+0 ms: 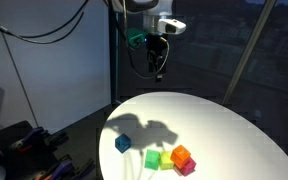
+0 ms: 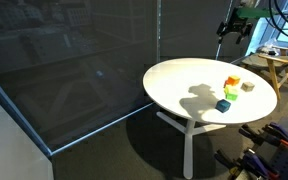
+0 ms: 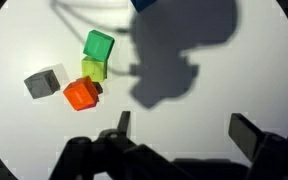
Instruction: Put the green block on top of the blue block
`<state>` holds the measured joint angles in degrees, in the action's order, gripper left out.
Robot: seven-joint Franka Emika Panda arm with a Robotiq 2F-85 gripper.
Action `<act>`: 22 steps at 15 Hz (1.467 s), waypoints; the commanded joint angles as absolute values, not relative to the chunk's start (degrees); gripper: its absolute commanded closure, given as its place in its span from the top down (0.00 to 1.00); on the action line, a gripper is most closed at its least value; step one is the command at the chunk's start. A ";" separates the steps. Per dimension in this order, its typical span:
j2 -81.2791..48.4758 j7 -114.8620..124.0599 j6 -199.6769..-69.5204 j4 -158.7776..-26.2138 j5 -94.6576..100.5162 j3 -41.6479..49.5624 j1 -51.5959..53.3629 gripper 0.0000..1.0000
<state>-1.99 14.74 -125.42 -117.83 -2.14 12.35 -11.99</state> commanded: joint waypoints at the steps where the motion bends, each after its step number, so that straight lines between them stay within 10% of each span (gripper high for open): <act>1: -4.71 10.25 -124.70 -114.89 -4.13 12.84 -12.77 1.00; 22: -13.81 22.99 -132.06 -116.71 -5.23 13.87 -12.81 1.00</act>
